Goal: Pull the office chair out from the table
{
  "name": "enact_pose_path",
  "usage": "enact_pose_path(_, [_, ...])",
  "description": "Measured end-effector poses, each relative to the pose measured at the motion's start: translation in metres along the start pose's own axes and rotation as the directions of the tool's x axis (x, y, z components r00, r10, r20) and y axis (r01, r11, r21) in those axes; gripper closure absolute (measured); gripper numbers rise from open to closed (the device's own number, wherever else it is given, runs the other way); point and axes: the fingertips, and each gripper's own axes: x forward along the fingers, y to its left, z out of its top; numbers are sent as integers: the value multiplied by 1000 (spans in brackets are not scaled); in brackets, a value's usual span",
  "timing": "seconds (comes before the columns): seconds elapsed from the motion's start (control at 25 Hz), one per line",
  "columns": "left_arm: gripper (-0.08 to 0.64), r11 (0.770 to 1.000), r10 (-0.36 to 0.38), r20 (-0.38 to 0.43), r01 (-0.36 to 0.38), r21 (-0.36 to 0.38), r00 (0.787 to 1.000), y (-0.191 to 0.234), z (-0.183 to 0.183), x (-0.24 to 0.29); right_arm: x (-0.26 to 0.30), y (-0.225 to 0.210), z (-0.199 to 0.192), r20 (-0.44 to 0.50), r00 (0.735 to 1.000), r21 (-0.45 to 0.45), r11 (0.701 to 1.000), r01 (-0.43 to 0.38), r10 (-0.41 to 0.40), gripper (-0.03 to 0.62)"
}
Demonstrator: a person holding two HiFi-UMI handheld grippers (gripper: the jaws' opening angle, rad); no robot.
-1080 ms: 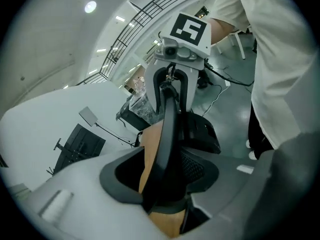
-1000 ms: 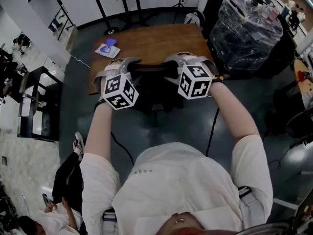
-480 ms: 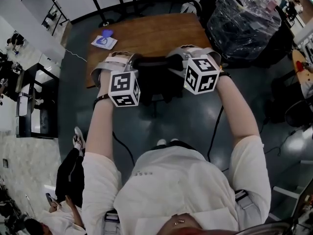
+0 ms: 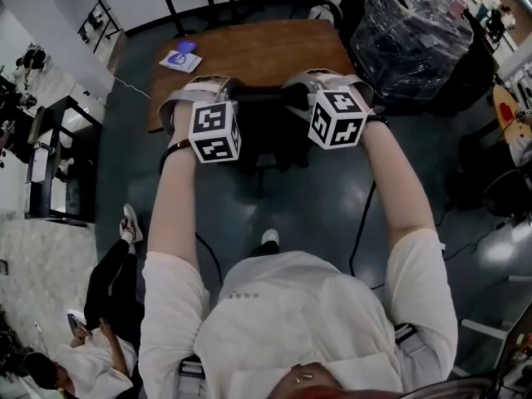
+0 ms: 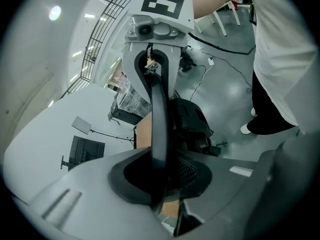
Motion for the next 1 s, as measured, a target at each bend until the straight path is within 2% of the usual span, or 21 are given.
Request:
enact_pose_path(0.48, [463,997,3,-40,-6,-72,999,-65,46,-65,-57,74,33,61,998,-64,997,32,-28,508])
enact_pose_path(0.64, [451,995,37,-33,-40,-92,999,-85,58,-87,-74,99,49,64,998,-60,998,25,-21,508])
enact_pose_path(0.84, [453,995,29,-22,-30,-93,999,-109,76,-108,-95,126,58,78,997,-49,999,1,2,506])
enact_pose_path(1.0, [464,997,11,-23,-12,-78,1000,-133,95,-127,-116,152,66,87,996,-62,998,20,-15,503])
